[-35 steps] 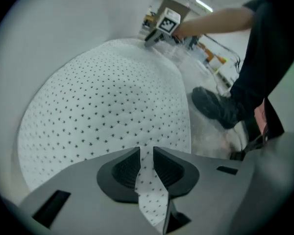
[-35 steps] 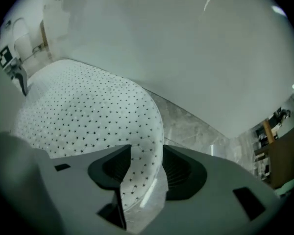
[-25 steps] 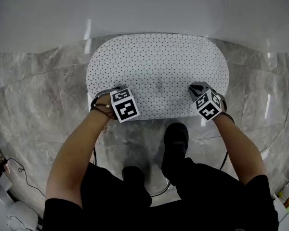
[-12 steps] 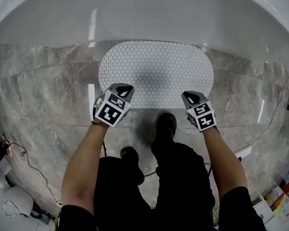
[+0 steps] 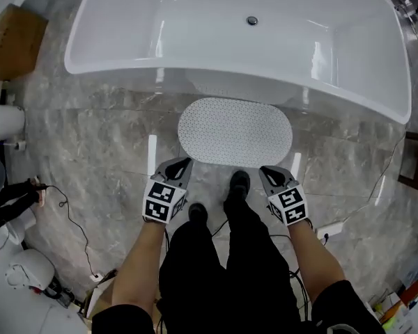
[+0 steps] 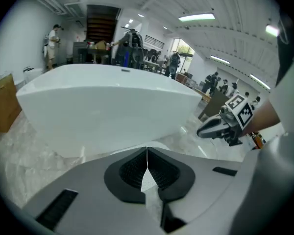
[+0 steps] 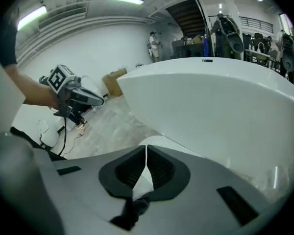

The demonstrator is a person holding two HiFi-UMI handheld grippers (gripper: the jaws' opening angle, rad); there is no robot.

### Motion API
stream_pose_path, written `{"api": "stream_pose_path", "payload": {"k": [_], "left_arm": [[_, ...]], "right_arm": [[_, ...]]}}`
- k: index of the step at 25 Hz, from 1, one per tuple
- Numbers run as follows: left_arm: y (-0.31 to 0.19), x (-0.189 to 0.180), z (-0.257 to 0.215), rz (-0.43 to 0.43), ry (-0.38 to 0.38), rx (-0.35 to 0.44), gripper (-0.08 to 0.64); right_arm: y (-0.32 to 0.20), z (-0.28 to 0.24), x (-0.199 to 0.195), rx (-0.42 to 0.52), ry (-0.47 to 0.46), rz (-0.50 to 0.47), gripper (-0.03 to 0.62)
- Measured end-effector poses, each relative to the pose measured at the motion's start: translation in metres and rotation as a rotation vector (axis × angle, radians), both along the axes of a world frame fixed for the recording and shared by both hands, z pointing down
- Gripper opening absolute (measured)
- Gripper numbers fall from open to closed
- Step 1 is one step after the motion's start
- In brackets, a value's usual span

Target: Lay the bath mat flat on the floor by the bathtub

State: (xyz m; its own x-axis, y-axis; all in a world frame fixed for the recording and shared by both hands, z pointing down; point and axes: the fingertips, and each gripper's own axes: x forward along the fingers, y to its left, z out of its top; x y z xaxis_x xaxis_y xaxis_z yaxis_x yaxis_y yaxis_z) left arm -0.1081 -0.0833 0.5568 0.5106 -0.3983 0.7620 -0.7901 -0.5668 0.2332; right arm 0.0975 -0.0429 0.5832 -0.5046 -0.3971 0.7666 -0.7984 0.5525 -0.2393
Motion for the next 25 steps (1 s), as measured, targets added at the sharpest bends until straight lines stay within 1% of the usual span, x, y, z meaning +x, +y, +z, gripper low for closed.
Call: {"api": "stream_pose_path", "payload": {"k": [3,6,9,11,13,15,17,21,25], "left_arm": [[-0.006,0.013,-0.084,-0.072,0.019,0.061,0.012],[-0.011,0.028,-0.157,-0.103,0.037,0.123,0.012],[-0.009,0.042,-0.219,-0.094,0.058,0.171,0.012],[-0.011,0.047,-0.257,-0.076,0.05,0.215,0.012],[-0.016,0.046,-0.292,-0.09,0.044,0.253,0.012],[-0.023,0.041,-0.322,-0.124,0.054,0.275,0.012],[-0.025,0.039,-0.347,-0.137,0.063,0.291,0.012],[-0.022,0.039,-0.383,-0.104,0.051,0.348,0.012],[-0.023,0.026,-0.408,-0.085,0.061,0.415,0.012]], "right_arm": [[0.004,-0.073,-0.01,0.016,-0.046,-0.051,0.023],[0.001,-0.138,-0.016,0.06,-0.082,-0.097,0.023],[-0.005,-0.193,-0.016,0.11,-0.113,-0.105,0.023],[-0.014,-0.222,-0.014,0.147,-0.131,-0.098,0.023],[-0.022,-0.248,-0.01,0.181,-0.148,-0.086,0.023],[-0.03,-0.27,-0.008,0.211,-0.163,-0.071,0.023],[-0.036,-0.287,-0.007,0.229,-0.171,-0.051,0.023],[-0.037,-0.319,-0.01,0.257,-0.19,-0.025,0.02],[-0.034,-0.347,-0.034,0.287,-0.184,-0.04,0.019]]}}
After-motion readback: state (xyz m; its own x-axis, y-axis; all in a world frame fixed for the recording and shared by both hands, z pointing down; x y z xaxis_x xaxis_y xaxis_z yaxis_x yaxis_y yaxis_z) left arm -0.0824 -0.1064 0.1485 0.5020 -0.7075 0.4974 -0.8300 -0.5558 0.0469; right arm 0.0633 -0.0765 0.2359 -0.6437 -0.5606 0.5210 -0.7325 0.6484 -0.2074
